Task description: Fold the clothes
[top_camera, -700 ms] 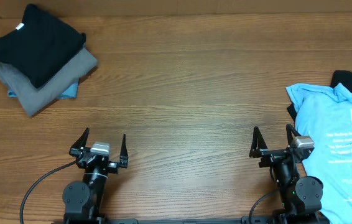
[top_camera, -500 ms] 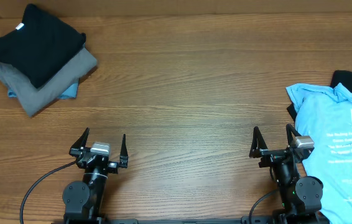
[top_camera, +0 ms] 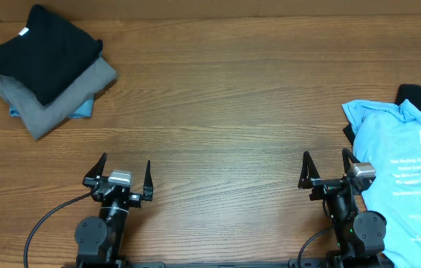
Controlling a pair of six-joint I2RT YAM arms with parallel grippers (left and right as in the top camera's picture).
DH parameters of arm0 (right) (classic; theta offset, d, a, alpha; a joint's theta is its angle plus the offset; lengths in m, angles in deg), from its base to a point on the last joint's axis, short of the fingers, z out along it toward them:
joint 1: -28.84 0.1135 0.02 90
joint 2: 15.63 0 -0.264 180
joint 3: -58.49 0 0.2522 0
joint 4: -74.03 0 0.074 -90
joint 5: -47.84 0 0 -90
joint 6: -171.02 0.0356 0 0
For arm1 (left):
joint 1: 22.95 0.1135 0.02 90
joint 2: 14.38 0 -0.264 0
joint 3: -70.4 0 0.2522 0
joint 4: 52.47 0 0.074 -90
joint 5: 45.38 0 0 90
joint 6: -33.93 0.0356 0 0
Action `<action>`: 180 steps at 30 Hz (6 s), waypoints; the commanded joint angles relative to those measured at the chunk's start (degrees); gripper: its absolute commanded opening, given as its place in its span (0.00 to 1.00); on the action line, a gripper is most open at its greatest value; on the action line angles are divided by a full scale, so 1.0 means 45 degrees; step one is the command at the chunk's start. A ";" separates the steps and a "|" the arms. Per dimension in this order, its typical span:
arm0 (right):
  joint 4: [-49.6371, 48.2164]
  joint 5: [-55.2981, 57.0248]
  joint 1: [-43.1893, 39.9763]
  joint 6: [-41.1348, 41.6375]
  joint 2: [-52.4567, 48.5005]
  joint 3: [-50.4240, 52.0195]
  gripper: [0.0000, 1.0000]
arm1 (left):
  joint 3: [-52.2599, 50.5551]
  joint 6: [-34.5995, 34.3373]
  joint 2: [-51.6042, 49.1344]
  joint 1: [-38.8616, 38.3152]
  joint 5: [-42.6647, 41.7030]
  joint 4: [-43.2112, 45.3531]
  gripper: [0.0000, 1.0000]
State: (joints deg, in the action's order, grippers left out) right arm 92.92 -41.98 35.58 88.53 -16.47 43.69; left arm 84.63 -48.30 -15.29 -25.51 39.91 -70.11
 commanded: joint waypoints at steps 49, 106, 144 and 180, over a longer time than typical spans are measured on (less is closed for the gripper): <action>-0.0087 -0.0058 -0.0078 0.0029 0.0151 0.0131 1.00 | -0.0044 0.0185 0.0058 0.0068 -0.0146 -0.0024 1.00; 0.8548 -0.3487 -0.0087 0.0699 -0.8981 -1.2065 1.00 | 1.4241 -0.1438 -1.2016 0.0068 -0.3541 -0.8466 1.00; 0.8932 -0.2555 -0.6275 0.1671 -2.2445 -1.7082 1.00 | 1.9696 -0.1443 -1.7991 0.0068 -0.5110 -1.2706 1.00; 1.1356 -0.3619 -0.6246 -0.0627 -2.3125 -1.9322 0.04 | 1.9691 -0.1443 -1.8136 0.0068 -0.5066 -1.2837 1.00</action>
State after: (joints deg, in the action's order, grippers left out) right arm 142.86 -47.96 7.21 94.71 -125.89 -38.18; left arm 171.60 -55.08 -96.49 -25.51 17.79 -127.96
